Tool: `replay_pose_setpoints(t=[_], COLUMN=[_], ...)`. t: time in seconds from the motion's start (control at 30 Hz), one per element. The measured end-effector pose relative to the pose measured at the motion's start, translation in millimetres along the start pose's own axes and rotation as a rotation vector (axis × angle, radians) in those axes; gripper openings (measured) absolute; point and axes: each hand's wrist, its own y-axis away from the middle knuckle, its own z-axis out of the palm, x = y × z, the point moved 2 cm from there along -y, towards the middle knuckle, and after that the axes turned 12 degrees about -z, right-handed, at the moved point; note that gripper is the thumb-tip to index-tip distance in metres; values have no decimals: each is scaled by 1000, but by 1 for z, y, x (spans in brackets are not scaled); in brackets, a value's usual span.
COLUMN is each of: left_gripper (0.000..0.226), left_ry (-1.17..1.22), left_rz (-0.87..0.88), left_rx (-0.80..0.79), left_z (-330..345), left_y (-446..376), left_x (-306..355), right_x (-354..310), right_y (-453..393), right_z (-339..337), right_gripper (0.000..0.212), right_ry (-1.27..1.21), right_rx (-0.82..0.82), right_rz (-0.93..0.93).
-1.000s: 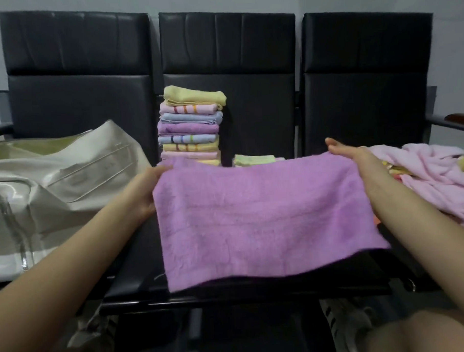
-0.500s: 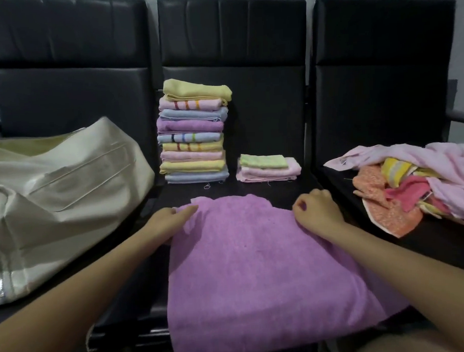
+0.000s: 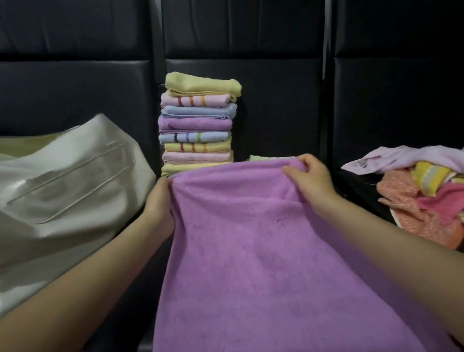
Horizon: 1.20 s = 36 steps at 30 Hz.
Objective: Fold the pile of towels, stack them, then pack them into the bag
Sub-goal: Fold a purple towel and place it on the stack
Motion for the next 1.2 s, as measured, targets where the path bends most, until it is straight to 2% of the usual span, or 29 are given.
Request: replay_pose_setpoints(t=[0.1, 0.17, 0.2, 0.27, 0.33, 0.37, 0.4, 0.43, 0.5, 0.57, 0.6, 0.63, 0.73, 0.77, 0.83, 0.87, 0.93, 1.03, 1.13, 1.2], left_gripper=[20, 18, 19, 15, 12, 14, 20, 25, 28, 30, 35, 44, 70, 70, 61, 54, 36, 27, 20, 14], left_ry=[3, -73, -183, -508, -824, -914, -964, -994, -1038, -1105, -1143, -1183, -1262, -1273, -1291, -1296, -1237, -818, -304, -87], left_rz=[15, -39, -57, -22, 85, 150, 221, 300, 424, 498, 505, 485, 360, 332, 292, 271, 196, 52, -77, -102], left_rx=[-26, 3, 17, 47, 151, 206, 226, 214, 135, -9, -88, -148, -160, -117, -50, -55, -107, -169, -61, 12], left_z=[6, 3, 0, -8, -15, -15, -14, -8, 8, 25, 33, 39, 49, 51, 54, 55, 56, 58, 50, 36], left_y=[12, 11, 9, 6, 6, 8, 10, 13, 18, 22, 23, 23, 24, 23, 21, 19, 16, 23, 26, 18], left_x=[2, -2, -5, -11, -18, -20, -23, -24, -27, -33, -37, -41, -53, -55, -56, -55, -54, -51, -33, -17], right_x=[-24, -38, -43, -40, -30, -25, -22, -21, -15, 1, 8, 16, 33, 35, 33, 31, 28, 24, 21, 18], right_y=[-5, 1, 9, 29, 61, 76, 86, 89, 84, 70, 65, 63, 63, 62, 65, 66, 69, 70, 67, 61], right_z=[-13, -7, -2, 9, 15, 13, 10, 6, -1, -9, -12, -15, -18, -18, -13, -10, -6, -4, -7, -11], right_gripper=[8, 13, 18, 24, 16, 8, 7, 14, 22, 15, 7, 6, 36, 35, 24, 26, 30, 21, 17, 22], right_ry=[-141, -156, -148, -88, 67, 131, 109, 21, -157, -74, 41, 165, 385, 379, 211, 138, 50, -64, -288, -382], right_rx=[135, 95, 26, -245, -642, -786, -842, -792, -476, -236, -206, -224, -365, -398, -452, -470, -457, -400, -272, -145], right_rz=[-119, -191, -235, -281, -211, -156, -124, -107, -45, -33, -25, 14, 152, 174, 244, 274, 273, 200, 197, 211])
